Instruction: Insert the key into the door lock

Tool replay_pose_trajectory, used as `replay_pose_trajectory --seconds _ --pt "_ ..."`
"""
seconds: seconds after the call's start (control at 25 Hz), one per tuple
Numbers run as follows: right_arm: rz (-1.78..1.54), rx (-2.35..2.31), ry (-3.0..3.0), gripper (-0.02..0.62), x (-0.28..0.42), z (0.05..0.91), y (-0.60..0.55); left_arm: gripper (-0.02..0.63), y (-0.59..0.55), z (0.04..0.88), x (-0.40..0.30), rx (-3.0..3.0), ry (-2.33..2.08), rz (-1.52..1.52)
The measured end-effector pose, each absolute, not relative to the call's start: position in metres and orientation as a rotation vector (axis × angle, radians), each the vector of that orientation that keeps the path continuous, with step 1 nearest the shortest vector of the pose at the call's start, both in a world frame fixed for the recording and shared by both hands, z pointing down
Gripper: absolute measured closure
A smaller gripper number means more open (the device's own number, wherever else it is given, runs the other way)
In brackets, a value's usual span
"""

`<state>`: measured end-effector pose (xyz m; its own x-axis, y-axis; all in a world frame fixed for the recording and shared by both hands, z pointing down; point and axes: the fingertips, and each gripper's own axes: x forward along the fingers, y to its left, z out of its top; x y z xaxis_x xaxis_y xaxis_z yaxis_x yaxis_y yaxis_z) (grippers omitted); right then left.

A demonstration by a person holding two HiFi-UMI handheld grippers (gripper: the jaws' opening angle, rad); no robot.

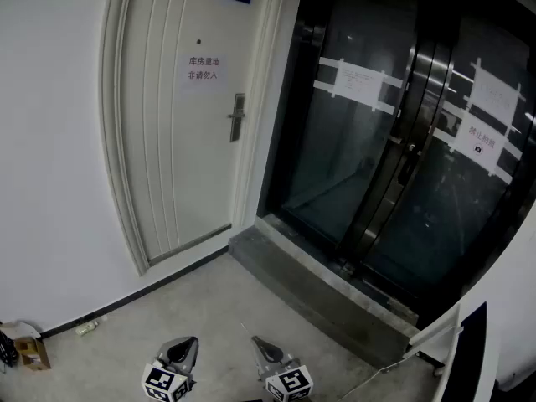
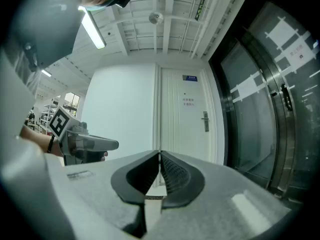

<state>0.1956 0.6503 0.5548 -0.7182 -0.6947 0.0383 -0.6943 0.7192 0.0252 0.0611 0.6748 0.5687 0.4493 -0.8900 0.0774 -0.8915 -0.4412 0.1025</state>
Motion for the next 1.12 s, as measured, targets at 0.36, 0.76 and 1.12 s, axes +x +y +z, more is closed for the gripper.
replay_pose_trajectory --seconds 0.36,0.76,1.12 --pt "-0.034 1.176 -2.876 0.584 0.188 0.555 0.649 0.604 0.670 0.570 0.048 2.577 -1.582 0.028" --pt "-0.014 1.280 -2.826 0.584 0.186 0.559 0.650 0.604 0.668 0.573 0.039 2.615 -1.522 0.028" --pt "-0.022 1.485 -2.732 0.584 0.224 0.571 0.642 0.604 0.647 0.571 0.063 2.701 -1.395 0.011"
